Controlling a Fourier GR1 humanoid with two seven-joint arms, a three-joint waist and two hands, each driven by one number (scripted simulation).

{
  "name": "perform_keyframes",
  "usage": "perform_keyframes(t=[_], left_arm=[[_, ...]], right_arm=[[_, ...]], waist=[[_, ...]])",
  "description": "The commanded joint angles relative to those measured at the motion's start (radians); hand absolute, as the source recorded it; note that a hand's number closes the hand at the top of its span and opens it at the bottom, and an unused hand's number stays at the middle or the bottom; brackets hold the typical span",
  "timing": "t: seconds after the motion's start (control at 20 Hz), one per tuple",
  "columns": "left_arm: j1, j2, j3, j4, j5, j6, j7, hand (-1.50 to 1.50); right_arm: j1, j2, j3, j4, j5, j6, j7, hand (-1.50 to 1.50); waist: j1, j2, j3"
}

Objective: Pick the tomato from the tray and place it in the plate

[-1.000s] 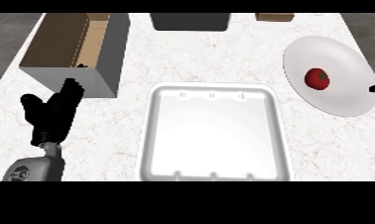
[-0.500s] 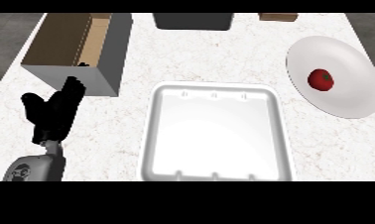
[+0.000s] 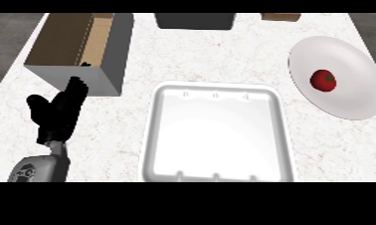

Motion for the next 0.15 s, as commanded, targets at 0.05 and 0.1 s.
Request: perform_keyframes(t=[0.05,0.1], left_arm=[[-0.065,-0.008,-0.011,0.05,-0.004,-0.005,0.017,0.0],[-0.072,-0.01,-0.011,0.006,0.006,0.005,0.082,0.0]], right_arm=[[-0.005,-0.016,0.011,0.023,0.015,0.086,-0.089,-1.5],[0.01,0.001,0.017,0.024,0.021,0.076,-0.107,-1.5]], waist=[[0.007,0.015,-0.002],[0.005,0.008,-0.002]])
